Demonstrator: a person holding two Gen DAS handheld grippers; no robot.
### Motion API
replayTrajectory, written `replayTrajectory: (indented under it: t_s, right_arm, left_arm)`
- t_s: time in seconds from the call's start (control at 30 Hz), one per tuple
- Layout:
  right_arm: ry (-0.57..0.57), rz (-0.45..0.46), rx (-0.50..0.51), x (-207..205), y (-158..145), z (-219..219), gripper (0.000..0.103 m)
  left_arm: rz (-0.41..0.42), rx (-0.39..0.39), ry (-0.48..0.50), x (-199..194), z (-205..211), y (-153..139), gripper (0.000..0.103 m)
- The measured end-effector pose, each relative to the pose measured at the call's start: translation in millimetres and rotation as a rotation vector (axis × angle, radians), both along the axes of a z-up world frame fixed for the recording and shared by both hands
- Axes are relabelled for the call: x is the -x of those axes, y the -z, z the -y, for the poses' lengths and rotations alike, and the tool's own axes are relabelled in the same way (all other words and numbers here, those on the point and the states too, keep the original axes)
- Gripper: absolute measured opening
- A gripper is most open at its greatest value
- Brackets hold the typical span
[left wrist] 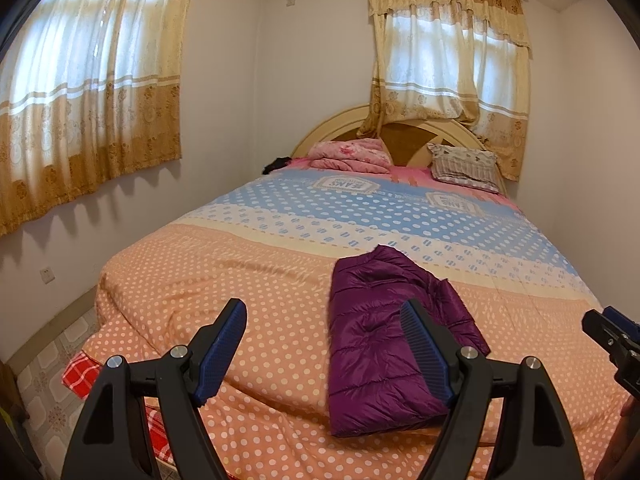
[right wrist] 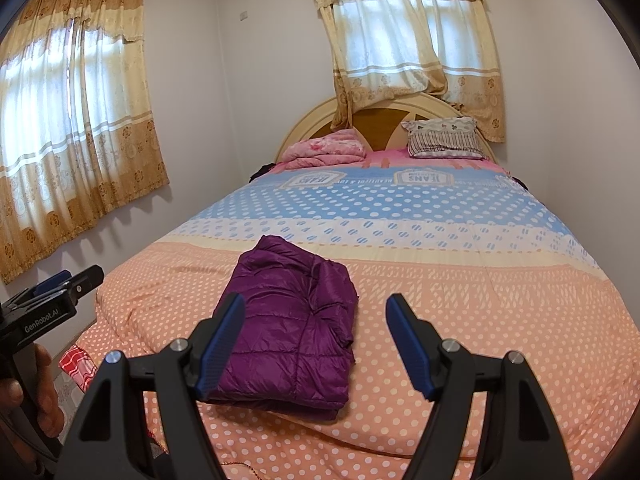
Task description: Fold large clothes
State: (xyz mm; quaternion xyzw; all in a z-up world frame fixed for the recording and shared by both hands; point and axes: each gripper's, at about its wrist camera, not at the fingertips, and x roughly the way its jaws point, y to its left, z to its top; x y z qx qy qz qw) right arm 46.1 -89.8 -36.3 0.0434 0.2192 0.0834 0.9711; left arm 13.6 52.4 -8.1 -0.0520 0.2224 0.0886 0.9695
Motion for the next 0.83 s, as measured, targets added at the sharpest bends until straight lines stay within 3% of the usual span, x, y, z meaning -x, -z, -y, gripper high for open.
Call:
replayTrajectory:
  t_s: [0.6, 0.83]
  right_arm:
    - [0.003, -0.003, -0.003, -1.4, 0.8, -0.6, 0.076]
    - [0.006, -0.005, -0.003, -2.1, 2.3, -3.6, 0.076]
  left_arm:
    - [-0.012, -0.004, -0.002, -2.5, -3.6, 1.6, 0.08]
    - [0.007, -0.046, -0.001, -2.0, 0.4, -0.4, 0.08]
